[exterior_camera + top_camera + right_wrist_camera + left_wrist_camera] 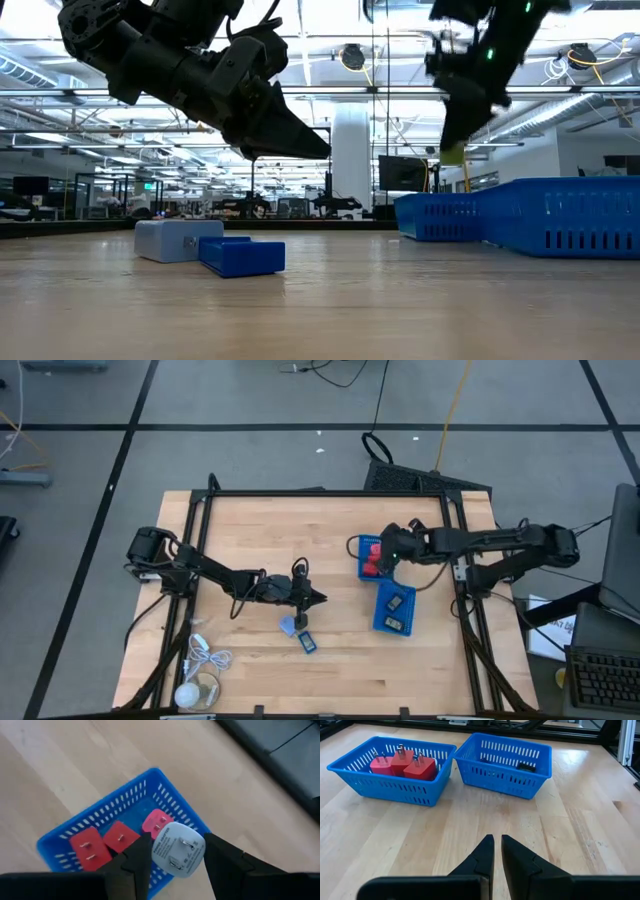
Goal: Pick & Place Office items
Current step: Put the green charger adapter into the top blue bin
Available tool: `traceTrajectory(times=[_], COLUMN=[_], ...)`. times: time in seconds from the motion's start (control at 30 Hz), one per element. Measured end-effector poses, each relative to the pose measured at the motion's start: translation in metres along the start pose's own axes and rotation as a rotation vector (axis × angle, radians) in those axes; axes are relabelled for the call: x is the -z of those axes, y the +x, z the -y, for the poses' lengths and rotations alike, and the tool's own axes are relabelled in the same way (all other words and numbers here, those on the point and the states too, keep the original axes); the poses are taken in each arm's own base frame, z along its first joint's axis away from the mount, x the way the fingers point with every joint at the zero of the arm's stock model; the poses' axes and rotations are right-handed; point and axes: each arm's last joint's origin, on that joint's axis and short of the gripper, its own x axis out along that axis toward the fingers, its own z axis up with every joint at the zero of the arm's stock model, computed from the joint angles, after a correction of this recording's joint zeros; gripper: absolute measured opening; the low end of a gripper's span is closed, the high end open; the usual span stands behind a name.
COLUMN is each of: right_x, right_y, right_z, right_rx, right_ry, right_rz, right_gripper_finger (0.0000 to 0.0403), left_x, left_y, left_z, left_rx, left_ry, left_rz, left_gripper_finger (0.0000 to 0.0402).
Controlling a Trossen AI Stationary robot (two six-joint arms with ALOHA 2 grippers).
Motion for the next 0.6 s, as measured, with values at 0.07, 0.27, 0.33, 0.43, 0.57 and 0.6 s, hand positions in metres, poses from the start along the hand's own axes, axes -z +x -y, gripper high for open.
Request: traceTrajectory(times=[0.07,0.27,0.33,0.43,0.57,0.6], right_x=[0.006,0.023,0.029,0.034,0.038,0.039], right_y=[0.015,0.046,0.052,0.057,0.061,0.061], right_z=[0.007,0.019,0.019,0.02,0.02,0.02], right_rx=[-0.02,-0.105,-0.134,-0.139,-0.146,-0.147], right_ry=[0.029,0.099,0.11,0.106,0.098,0.099], right_rz=[-0.024,-0.048,-0.049,-0.043,-0.023,-0.02], right_gripper_finger=[0.0139,0.0139,0.0139,0.0139,0.0139,0.0139], left_x=[0.0,0.0,0.0,0.0,0.0,0.0], left_y=[0.0,0.0,0.0,0.0,0.0,0.0], left_z=[0.0,0.0,0.0,0.0,0.0,0.0], left_rx=[0.0,0.001,0.0,0.0,0.0,0.0], left_ry=[0.0,-0.005,-0.006,-0.006,-0.005,-0.005], left_rz=[0.0,0.0,0.0,0.0,0.0,0.0], left_gripper_finger=[0.0037,0.0037,0.0037,0.0037,0.0037,0.0037])
